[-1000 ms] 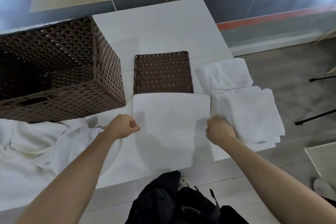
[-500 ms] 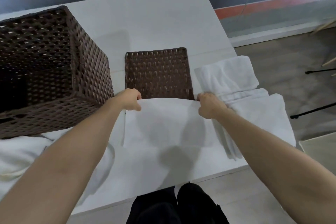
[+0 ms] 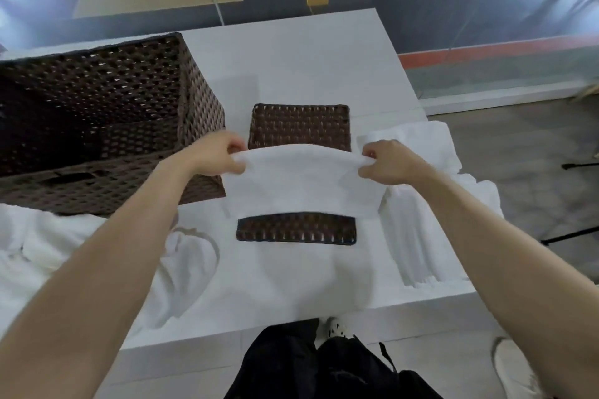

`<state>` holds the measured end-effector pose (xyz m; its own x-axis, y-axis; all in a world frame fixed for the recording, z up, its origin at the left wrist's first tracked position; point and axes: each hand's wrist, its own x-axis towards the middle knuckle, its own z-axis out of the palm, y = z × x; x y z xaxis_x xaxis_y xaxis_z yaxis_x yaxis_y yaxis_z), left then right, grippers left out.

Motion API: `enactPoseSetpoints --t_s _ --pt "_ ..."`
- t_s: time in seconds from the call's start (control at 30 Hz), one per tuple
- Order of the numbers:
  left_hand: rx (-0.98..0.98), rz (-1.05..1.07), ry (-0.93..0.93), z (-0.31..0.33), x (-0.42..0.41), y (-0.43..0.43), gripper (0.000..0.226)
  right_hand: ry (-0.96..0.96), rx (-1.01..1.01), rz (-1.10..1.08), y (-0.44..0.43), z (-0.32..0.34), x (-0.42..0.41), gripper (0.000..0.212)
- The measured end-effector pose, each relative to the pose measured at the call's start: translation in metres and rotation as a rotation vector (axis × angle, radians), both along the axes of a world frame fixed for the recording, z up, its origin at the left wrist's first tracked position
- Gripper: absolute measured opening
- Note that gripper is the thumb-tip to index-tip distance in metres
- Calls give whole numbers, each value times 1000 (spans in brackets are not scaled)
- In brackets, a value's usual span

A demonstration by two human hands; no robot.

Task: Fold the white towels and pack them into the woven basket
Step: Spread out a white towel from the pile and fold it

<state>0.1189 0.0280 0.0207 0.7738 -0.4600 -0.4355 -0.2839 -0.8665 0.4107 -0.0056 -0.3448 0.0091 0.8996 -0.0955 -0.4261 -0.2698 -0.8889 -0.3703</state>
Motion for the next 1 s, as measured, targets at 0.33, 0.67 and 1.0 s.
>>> enactPoseSetpoints --t_s 0.33,0.67,1.0 --pt "82 -207 -417 -82 -132 30 42 -124 -257 219 23 -77 -106 31" --pt "124 807 81 -177 -161 42 96 -332 -302 225 86 -152 -113 50" --pt "116 923 413 -177 -154 31 70 -172 -319 393 104 -212 -76 74"
